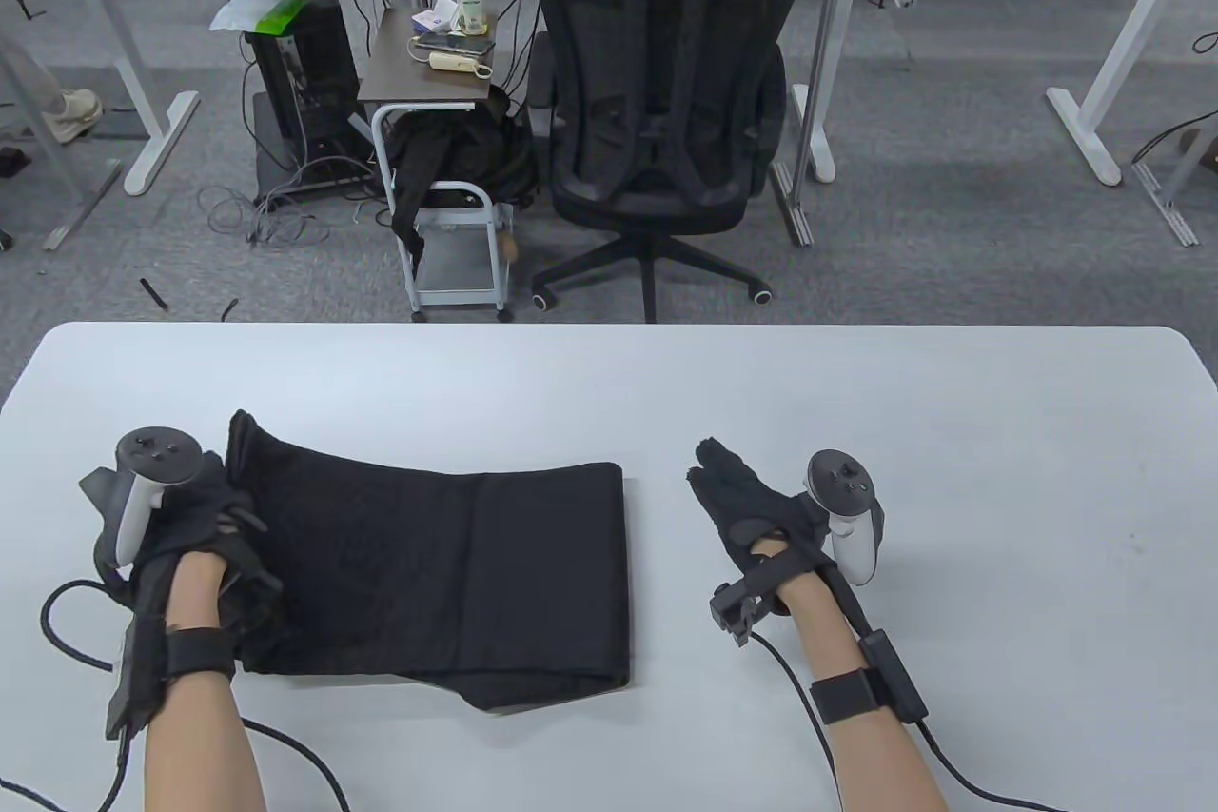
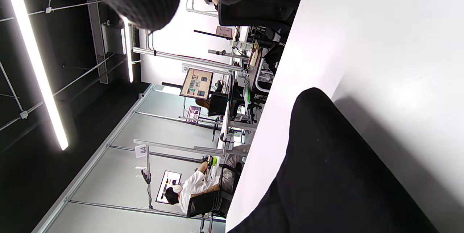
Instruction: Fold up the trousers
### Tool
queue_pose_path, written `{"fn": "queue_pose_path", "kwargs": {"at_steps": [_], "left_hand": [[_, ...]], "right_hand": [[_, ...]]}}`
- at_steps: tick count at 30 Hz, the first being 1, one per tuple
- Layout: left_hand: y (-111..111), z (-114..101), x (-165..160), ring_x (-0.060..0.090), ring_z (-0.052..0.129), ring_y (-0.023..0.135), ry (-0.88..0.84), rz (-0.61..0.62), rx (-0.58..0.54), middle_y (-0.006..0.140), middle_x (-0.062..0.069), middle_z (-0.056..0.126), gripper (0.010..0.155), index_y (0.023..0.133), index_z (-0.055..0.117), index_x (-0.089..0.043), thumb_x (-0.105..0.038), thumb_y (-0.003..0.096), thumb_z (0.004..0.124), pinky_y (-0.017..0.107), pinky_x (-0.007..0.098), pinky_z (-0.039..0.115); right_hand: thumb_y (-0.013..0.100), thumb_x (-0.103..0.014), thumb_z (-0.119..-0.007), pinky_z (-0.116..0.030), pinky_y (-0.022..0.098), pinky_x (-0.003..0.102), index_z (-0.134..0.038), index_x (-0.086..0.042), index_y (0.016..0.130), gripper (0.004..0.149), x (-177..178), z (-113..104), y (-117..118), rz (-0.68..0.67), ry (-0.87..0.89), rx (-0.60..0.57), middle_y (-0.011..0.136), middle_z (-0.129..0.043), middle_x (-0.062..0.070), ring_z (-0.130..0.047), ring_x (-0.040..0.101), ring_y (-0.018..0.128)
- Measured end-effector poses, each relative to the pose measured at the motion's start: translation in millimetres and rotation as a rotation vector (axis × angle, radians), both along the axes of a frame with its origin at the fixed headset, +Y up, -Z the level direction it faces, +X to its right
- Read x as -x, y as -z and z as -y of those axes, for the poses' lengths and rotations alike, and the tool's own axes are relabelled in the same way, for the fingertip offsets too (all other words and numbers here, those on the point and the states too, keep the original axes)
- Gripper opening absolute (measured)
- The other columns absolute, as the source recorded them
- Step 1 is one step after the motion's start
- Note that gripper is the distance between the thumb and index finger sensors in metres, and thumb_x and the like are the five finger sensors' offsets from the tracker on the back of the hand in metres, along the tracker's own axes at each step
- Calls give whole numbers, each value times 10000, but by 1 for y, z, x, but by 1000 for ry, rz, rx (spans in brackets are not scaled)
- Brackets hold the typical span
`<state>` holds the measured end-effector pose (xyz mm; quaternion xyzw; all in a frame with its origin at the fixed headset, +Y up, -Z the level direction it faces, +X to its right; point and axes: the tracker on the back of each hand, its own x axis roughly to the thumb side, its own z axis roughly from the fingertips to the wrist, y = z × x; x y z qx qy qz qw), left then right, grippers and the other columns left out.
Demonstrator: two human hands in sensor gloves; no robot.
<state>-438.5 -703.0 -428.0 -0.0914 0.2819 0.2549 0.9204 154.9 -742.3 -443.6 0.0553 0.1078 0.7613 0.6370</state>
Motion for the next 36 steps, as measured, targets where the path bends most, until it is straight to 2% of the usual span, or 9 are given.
{"fn": "queue_pose_path", "kwargs": {"at_steps": [7, 11, 16, 21, 25, 29, 33, 36], "left_hand": [[0, 12, 6, 374, 544, 1118, 134, 0, 6, 1203, 73, 572, 630, 1077, 509, -275, -354, 515, 784, 769, 601, 517], [-3, 16, 12, 378, 540, 1117, 144, -18, 17, 1204, 76, 565, 649, 1078, 500, -268, -384, 510, 792, 768, 602, 516], [-8, 4, 15, 379, 509, 1122, 160, -29, -19, 1210, 74, 535, 666, 1080, 477, -272, -417, 506, 782, 770, 603, 505], [-7, -22, 1, 382, 408, 1142, 161, 17, -96, 1234, 48, 446, 719, 1092, 412, -291, -505, 498, 756, 780, 611, 463], [1, -43, -31, 381, 350, 1151, 152, 107, -184, 1248, 36, 379, 748, 1098, 375, -304, -548, 493, 742, 787, 615, 433], [12, -57, -83, 388, 352, 1147, 87, 232, -302, 1249, 43, 368, 762, 1100, 370, -300, -571, 490, 738, 787, 612, 434], [17, -55, -139, 389, 384, 1140, 44, 359, -358, 1244, 50, 389, 764, 1100, 378, -298, -580, 488, 737, 786, 601, 452], [20, -43, -178, 393, 407, 1132, 4, 436, -385, 1238, 54, 413, 755, 1098, 400, -292, -578, 487, 738, 784, 597, 463]], "right_hand": [[514, -514, -688, -344, 703, 693, -460, -131, 1099, 735, 2, 5, 2, -15, -18, 13, 1138, -361, 220, -377, 539, 1016], [514, -515, -688, -345, 702, 693, -458, -129, 1099, 738, 2, 7, 2, -14, -23, 17, 1138, -361, 220, -378, 538, 1017], [514, -515, -688, -349, 702, 692, -459, -130, 1099, 737, 3, 7, 2, -18, -27, 16, 1138, -363, 219, -380, 536, 1017], [514, -516, -688, -351, 702, 692, -456, -127, 1099, 740, 5, 8, 2, -25, -35, 18, 1137, -369, 220, -385, 537, 1015], [513, -516, -689, -350, 703, 692, -455, -128, 1099, 740, 7, 9, 2, -27, -45, 18, 1137, -367, 220, -383, 536, 1015], [513, -516, -689, -350, 703, 691, -455, -128, 1098, 740, 8, 10, 2, -27, -54, 20, 1137, -366, 219, -382, 537, 1015], [513, -516, -689, -351, 703, 691, -454, -127, 1099, 742, 9, 12, 2, -28, -69, 26, 1137, -366, 219, -382, 537, 1015], [513, -516, -689, -351, 703, 691, -452, -127, 1099, 742, 9, 14, 2, -28, -82, 30, 1137, -365, 218, -382, 537, 1015]]}}
